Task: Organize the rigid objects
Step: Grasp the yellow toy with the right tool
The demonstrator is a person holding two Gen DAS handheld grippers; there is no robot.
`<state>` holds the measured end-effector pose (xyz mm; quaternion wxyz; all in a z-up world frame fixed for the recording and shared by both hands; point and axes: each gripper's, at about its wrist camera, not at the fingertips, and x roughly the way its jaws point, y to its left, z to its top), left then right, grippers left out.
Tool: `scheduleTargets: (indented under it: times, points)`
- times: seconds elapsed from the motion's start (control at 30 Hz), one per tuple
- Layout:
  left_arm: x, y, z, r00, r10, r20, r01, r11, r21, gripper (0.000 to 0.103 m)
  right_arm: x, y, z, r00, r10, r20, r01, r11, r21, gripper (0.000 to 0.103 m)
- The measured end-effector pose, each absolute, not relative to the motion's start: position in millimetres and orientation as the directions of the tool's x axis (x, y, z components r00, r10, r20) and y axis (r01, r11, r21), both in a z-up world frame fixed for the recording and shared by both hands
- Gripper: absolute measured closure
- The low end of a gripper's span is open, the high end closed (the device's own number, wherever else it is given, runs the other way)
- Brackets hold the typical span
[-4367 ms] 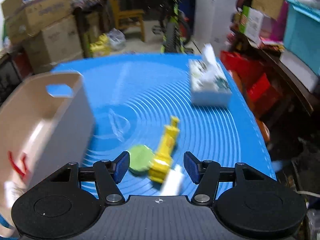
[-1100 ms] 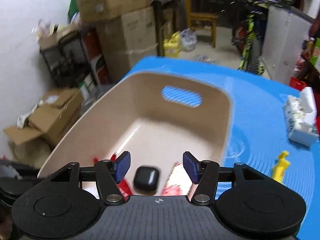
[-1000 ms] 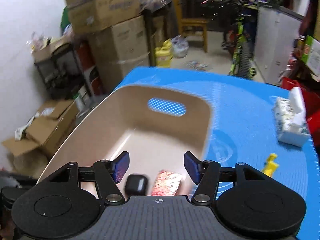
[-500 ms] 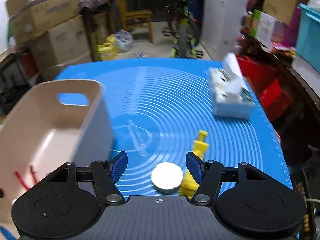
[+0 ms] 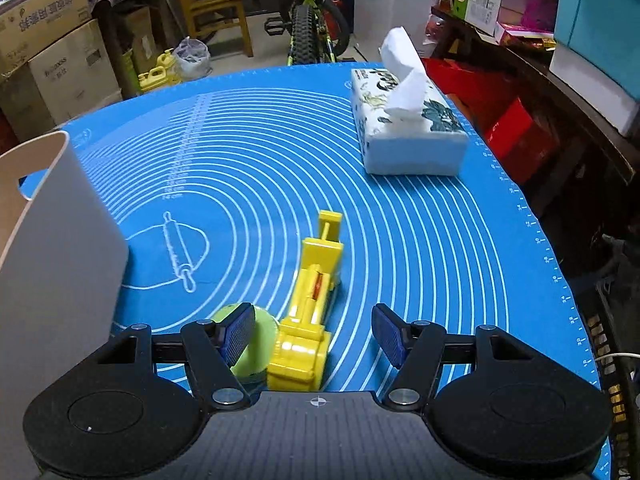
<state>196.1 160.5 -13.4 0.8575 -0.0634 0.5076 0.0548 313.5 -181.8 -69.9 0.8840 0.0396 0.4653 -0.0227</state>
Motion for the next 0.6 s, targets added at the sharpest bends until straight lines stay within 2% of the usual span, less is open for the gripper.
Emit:
scheduleTargets:
  times: [0.13, 0.33, 0.53, 0.6]
  points:
    - [196.1, 160.6, -13.4, 0.479, 0.03, -0.877, -0.159, 0.986, -0.053, 0.097, 313.4, -184.3, -74.5, 0.574, 0.012, -0.819, 0.077, 0.995, 0.068, 0.035]
    - [195.8, 160.3, -13.2, 0.479, 0.029, -0.877, -0.158, 0.986, -0.054, 0.097, 309.0, -189.3, -73.2, 0.591, 0.033, -0.806, 0.083, 0.991, 0.101, 0.053]
    - [195.8, 160.3, -13.2, 0.479, 0.029, -0.877, -0.158, 0.986, -0.054, 0.097, 305.2, -190.3, -73.0, 0.594, 0.033, -0.804, 0.07, 0.993, 0.092, 0.054]
    - [196.1, 160.4, -13.5, 0.479, 0.029, -0.878, -0.159, 0.986, -0.054, 0.097, 307.0, -189.9, -74.0, 0.589, 0.027, -0.808, 0.069, 0.994, 0.084, 0.06]
